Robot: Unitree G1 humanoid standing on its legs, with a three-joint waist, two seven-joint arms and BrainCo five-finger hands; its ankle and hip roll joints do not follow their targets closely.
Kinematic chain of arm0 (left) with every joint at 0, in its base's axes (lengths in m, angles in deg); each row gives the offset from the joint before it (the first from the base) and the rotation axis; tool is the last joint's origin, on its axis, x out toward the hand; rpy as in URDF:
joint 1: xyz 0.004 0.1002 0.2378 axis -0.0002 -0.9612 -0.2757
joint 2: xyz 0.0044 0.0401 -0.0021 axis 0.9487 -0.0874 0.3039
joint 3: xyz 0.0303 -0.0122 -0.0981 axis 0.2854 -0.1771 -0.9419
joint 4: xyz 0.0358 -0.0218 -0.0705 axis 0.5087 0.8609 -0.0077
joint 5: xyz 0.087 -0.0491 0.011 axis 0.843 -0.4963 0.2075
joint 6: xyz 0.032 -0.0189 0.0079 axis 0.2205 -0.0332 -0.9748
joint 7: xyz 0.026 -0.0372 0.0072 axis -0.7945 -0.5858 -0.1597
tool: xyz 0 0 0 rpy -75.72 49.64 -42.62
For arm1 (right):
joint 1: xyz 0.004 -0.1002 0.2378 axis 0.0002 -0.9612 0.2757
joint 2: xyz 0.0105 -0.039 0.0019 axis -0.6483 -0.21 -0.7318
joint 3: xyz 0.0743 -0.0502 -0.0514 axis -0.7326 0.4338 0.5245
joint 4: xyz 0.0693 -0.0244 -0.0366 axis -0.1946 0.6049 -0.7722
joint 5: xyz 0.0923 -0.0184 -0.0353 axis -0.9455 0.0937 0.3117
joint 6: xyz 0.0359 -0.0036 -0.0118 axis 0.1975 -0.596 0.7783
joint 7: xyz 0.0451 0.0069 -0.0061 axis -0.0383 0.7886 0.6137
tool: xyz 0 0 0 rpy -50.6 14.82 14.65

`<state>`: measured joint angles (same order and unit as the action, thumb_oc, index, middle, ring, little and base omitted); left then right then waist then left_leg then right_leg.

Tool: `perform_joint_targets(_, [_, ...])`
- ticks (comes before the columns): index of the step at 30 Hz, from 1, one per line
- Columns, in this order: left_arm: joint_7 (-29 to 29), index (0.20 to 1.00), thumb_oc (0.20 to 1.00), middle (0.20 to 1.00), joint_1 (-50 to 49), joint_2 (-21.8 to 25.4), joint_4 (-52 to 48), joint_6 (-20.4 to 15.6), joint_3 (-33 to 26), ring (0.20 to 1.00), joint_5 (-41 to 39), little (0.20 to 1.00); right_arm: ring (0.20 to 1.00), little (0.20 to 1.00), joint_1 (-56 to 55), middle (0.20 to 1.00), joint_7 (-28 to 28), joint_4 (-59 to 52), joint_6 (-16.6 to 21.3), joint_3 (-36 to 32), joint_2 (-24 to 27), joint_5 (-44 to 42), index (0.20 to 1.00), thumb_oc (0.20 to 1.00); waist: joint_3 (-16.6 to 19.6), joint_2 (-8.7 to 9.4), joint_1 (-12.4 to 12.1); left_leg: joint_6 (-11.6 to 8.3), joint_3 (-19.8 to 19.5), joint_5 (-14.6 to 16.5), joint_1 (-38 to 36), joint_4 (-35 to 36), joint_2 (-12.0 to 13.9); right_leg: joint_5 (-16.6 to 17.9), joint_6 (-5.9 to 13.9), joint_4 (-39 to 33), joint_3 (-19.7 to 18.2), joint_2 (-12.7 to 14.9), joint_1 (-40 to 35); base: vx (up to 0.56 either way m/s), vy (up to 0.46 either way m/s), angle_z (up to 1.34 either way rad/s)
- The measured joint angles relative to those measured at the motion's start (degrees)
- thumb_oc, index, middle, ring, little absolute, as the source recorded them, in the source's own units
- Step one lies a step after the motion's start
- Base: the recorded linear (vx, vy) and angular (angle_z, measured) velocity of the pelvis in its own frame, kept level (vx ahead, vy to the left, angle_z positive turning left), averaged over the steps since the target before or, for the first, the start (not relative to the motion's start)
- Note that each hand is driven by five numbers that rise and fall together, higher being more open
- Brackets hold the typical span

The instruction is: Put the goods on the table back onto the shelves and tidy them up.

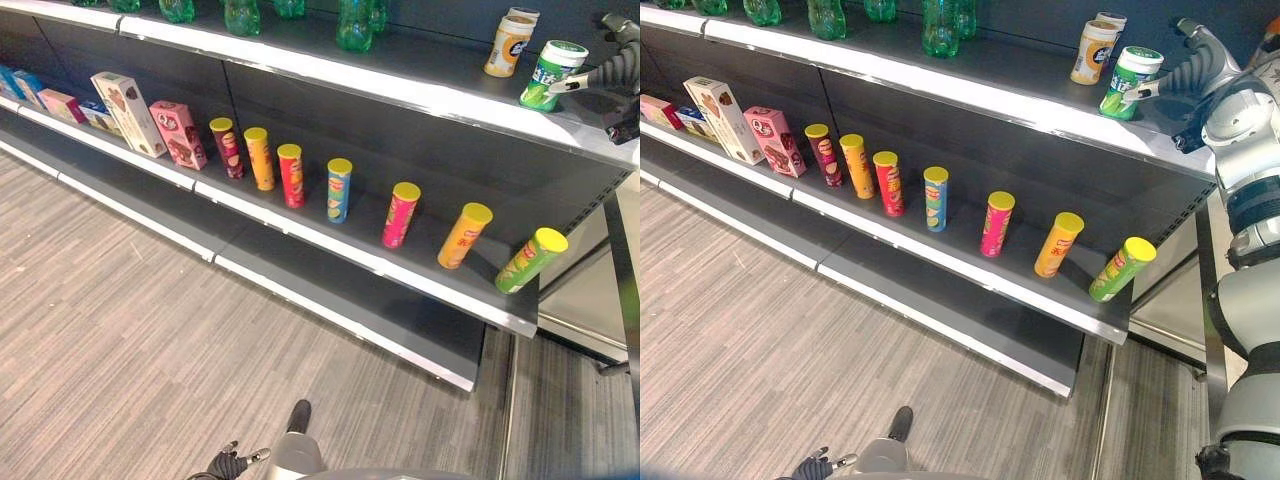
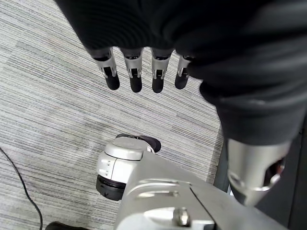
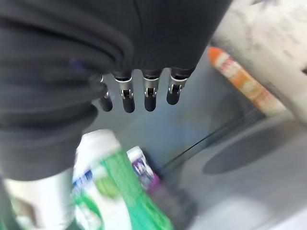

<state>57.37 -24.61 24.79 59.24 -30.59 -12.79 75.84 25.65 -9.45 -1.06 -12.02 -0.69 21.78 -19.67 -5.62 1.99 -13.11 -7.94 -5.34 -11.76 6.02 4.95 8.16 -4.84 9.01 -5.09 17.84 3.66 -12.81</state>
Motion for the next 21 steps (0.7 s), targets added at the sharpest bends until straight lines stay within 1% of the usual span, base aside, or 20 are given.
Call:
perform_joint_targets(3, [0.0, 1.000, 1.000, 1.000, 0.1, -0.1, 0.2, 0.0, 0.0, 1.000, -0.1, 1.000, 1.000, 1.000, -1.9, 1.000, -1.0, 2.4, -0.1, -4.6, -2.1, -4.9, 1.000, 1.000, 0.1, -0.02, 0.1, 0.02, 0.1, 0.0, 0.0, 0.0, 0.0, 0.0, -0.06, 0.0, -0.1, 0.0, 0.0, 0.00, 0.009, -0.02])
perform_joint_targets(4, [-0.1, 1.000, 1.000, 1.000, 0.3, -0.1, 0.5, 0.1, 0.0, 1.000, -0.2, 1.000, 1.000, 1.000, -3.2, 1.000, -1.9, 2.7, -0.2, -5.5, -3.0, -7.4, 1.000, 1.000, 0.1, -0.04, 0.0, 0.02, 0.4, 0.0, 0.0, 0.0, 0.0, 0.2, -0.26, 0.0, -0.2, 0.1, -0.1, 0.00, 0.028, -0.07])
perform_joint_targets(9, [-0.5, 1.000, 1.000, 1.000, 0.4, -0.1, 0.6, 0.2, 0.0, 1.000, -1.2, 1.000, 1.000, 1.000, -4.3, 1.000, -3.2, 3.6, -0.1, -10.0, -7.7, -16.2, 1.000, 1.000, 0.2, -0.06, 0.1, 0.04, 1.4, 0.0, -0.1, 0.0, 0.0, 0.2, -0.33, 0.0, -1.1, 0.3, 0.2, -0.01, 0.035, -0.07])
perform_joint_targets(11, [-0.7, 1.000, 1.000, 1.000, 0.6, -0.1, 0.5, 0.2, 0.0, 1.000, -1.2, 1.000, 1.000, 1.000, -4.6, 1.000, -3.4, 2.1, 0.0, -11.5, -8.8, -18.3, 1.000, 1.000, 0.2, -0.05, 0.3, 0.06, 1.6, 0.0, -0.1, 0.0, 0.1, 0.2, -0.32, 0.0, -1.2, 0.4, 0.3, 0.00, 0.021, -0.02])
perform_joint_targets(16, [-1.1, 1.000, 1.000, 1.000, 1.3, -0.2, 0.6, 0.6, 0.0, 1.000, -1.2, 1.000, 1.000, 1.000, -5.1, 1.000, -3.8, 0.2, 0.4, -11.8, -10.3, -19.5, 1.000, 1.000, 0.3, 0.20, 0.2, 0.28, 2.3, 0.2, -0.2, 0.0, 0.0, 0.2, -0.32, 0.0, -1.5, 0.7, 0.3, 0.00, 0.031, -0.03])
perform_joint_targets(21, [-1.5, 1.000, 1.000, 1.000, 1.7, -0.3, 0.6, 0.8, 0.0, 1.000, -1.2, 1.000, 1.000, 1.000, -5.4, 1.000, -4.5, -0.2, 0.4, -11.8, -10.8, -20.5, 1.000, 1.000, 0.5, 0.43, 0.2, 0.38, 2.7, 0.2, -0.3, 0.0, -0.1, 0.2, -0.31, 0.0, -1.6, 0.8, 0.4, 0.00, 0.021, -0.02])
